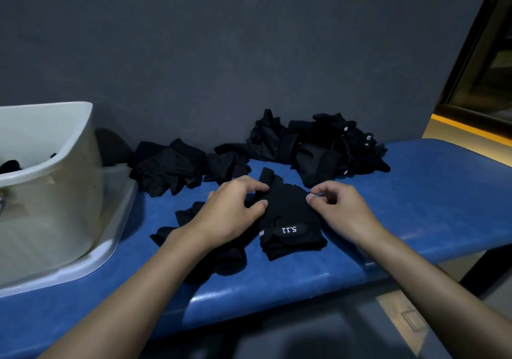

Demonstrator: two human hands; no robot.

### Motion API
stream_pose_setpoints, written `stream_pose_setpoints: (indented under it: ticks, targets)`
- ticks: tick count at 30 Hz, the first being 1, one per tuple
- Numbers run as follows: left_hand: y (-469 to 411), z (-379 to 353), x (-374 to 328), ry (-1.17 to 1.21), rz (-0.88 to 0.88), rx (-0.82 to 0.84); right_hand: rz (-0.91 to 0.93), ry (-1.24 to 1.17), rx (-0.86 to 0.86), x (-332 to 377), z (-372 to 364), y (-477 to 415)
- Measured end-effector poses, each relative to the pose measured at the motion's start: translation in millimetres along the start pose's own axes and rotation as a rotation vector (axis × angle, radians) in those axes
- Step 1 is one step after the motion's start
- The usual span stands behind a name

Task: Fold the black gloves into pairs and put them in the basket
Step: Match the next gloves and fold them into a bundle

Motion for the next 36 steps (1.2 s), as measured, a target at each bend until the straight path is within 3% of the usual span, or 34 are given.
stream_pose_setpoints:
  ticks: [14,23,34,36]
  targets:
    - [8.9,22.6,-18.2,0.317,-0.244,-0.204,0.132,-0.026,0.007,11.6,-2.9,4.5]
    - [3.6,11.7,-11.3,0.342,-0.120,-0.130,0.116,-0.312,-0.033,16.9,2.4,5.4]
    - [1.2,-1.4,0.7,0.203,-0.040,-0.002,0.036,-0.223,0.139,11.7,-14.4,8.2]
    - [0.6,-2.4,1.7,0.207,-0.045,0.010,0.051,-0.121,0.105,8.1,-13.1,6.7]
Point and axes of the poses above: each hand's wrist, its own y-axis away from the middle knuckle, its own z-axis out of the back of the hand, x = y × z, the point moved 7 cm from there along -y, towards the middle knuckle, and after that the axes turned 10 degrees about -y, right-handed, at the moved point
